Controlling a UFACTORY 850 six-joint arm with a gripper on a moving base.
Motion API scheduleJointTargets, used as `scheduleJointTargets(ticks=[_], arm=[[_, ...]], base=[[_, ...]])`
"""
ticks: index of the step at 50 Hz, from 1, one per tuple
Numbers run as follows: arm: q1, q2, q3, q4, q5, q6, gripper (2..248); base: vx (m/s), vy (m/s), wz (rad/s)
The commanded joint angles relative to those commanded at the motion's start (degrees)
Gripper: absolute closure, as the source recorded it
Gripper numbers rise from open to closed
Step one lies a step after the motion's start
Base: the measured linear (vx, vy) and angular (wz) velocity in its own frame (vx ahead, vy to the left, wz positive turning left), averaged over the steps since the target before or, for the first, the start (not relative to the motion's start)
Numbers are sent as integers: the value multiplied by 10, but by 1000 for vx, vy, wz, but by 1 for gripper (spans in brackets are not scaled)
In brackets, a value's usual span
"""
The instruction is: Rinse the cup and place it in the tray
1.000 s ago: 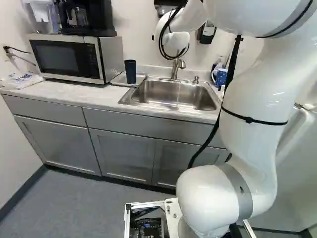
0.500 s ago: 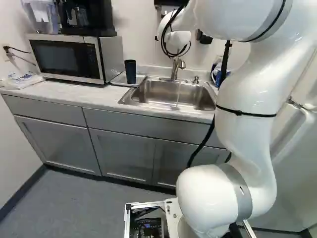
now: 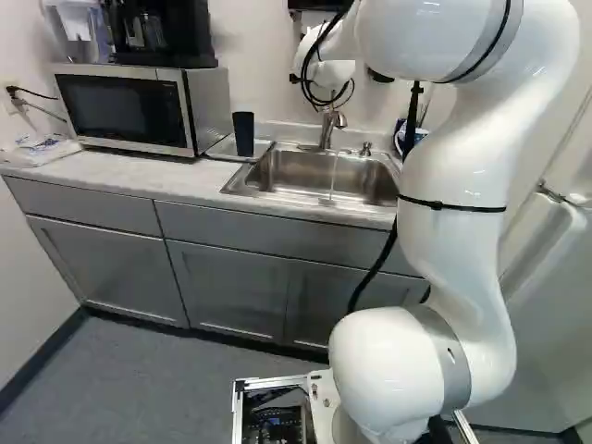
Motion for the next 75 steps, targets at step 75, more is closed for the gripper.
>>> scheduleJointTargets(ticks=[75], arm=[[-5,13,15,0,-53,0,3]], base=[[0,0,0]])
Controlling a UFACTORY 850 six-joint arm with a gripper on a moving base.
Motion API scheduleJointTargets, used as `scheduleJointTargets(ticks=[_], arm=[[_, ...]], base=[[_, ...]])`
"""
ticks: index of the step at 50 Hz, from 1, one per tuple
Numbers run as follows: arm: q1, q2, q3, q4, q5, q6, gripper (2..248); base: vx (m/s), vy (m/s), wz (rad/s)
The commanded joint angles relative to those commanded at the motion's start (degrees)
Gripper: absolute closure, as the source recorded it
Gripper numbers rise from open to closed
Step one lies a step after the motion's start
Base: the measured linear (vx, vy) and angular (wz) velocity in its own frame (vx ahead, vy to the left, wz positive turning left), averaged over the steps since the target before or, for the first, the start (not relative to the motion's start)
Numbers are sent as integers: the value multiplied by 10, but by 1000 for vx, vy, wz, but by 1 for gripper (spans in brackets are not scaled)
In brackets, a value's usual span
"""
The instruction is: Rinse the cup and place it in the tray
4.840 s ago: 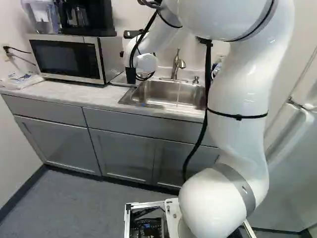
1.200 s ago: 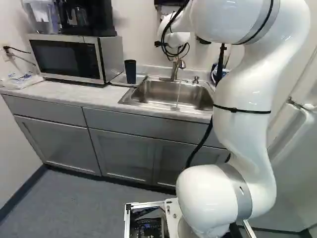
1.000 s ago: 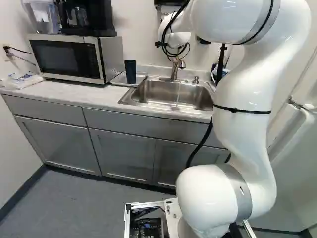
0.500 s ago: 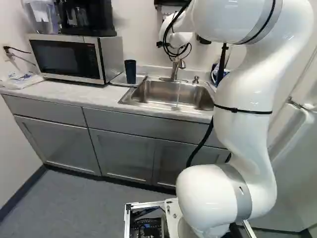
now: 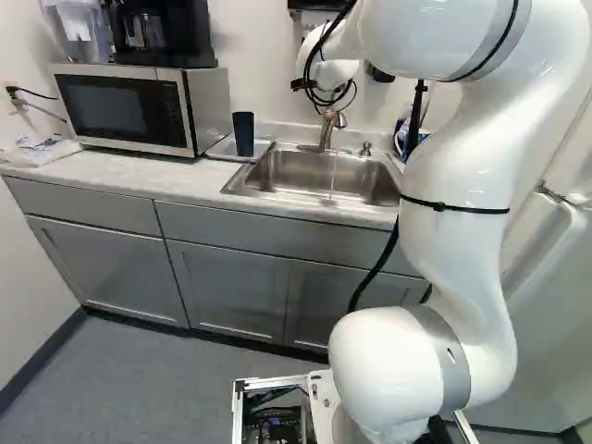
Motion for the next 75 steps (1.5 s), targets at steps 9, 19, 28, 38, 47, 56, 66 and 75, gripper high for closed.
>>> scheduleJointTargets(ticks=[9,19,28,38,47,56,66,75], arm=[[4,11,12,0,-7,0,3],[6,24,27,0,-14,0,3],[6,31,36,0,-14,0,3],[6,33,33,0,-14,0,3],[6,36,27,0,-14,0,3],[6,43,27,0,-14,0,3],[3,65,52,0,-15,0,3],[-2,90,79,0,-21,0,3]], base=[[0,0,0],[0,0,0],[0,0,0],[0,0,0],[0,0,0],[0,0,0],[0,0,0],[0,0,0]])
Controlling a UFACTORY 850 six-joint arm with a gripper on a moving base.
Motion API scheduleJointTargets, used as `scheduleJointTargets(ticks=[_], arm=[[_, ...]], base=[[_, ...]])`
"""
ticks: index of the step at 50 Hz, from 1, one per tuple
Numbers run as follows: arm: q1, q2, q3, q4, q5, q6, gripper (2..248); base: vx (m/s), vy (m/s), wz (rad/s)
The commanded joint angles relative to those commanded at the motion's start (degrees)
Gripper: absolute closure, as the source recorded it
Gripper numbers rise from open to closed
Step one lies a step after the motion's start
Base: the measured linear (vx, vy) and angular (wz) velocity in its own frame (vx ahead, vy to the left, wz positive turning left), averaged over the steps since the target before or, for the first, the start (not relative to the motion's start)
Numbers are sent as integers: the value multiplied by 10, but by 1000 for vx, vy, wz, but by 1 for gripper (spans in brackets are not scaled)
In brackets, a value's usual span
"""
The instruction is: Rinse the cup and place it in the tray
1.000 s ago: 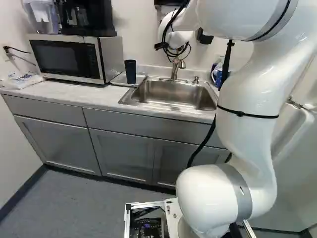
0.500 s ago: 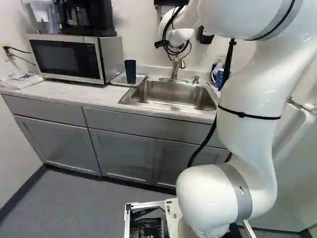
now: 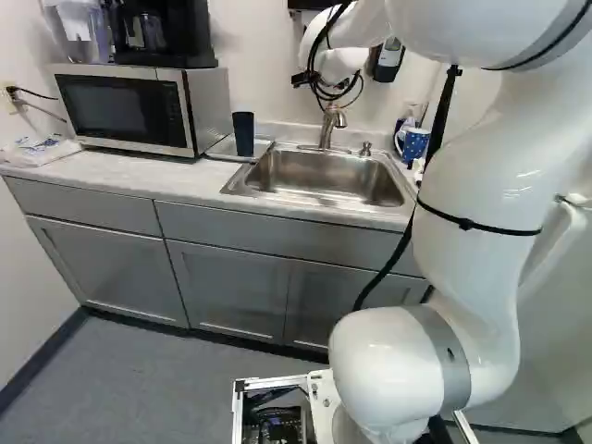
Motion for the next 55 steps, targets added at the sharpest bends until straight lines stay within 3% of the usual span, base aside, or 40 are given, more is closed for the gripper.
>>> scheduleJointTargets(ticks=[27,55], arm=[[-31,61,64,0,-61,0,3],[-67,126,130,0,-214,0,3]], base=[[0,0,0],[0,0,0]])
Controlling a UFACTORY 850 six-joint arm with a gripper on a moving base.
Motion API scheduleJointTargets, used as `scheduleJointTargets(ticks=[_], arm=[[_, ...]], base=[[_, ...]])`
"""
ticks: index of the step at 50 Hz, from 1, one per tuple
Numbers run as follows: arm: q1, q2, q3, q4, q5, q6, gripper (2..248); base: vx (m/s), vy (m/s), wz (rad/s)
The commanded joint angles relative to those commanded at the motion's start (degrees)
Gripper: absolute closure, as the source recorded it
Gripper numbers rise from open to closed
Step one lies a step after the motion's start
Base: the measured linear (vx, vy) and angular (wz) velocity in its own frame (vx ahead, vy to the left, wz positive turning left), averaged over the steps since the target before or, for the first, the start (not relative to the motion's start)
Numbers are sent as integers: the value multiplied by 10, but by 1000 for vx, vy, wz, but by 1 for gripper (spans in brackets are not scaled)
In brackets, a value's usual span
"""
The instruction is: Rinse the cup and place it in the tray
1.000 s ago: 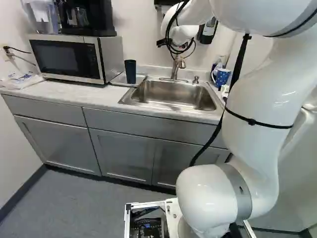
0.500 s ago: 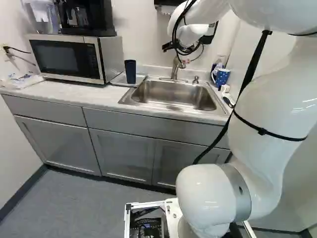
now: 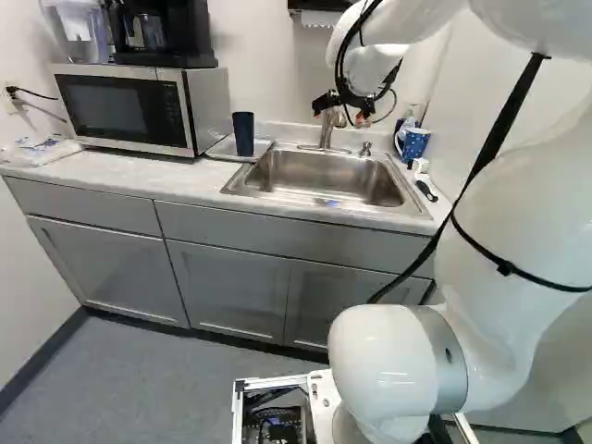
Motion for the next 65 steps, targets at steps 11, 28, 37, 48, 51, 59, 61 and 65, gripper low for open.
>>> scheduleJointTargets(ticks=[11,28,37,48,51,59,61,65], arm=[[-12,31,29,0,-66,0,3],[-27,76,71,0,-168,0,3],[-29,84,78,0,-185,0,3],[-29,84,78,0,-185,0,3],[-29,84,78,0,-185,0,3],[-29,84,78,0,-185,0,3],[-29,84,78,0,-185,0,3],[-29,84,78,0,-185,0,3]], base=[[0,0,0],[0,0,0],[0,0,0],[0,0,0],[0,0,0],[0,0,0],[0,0,0],[0,0,0]])
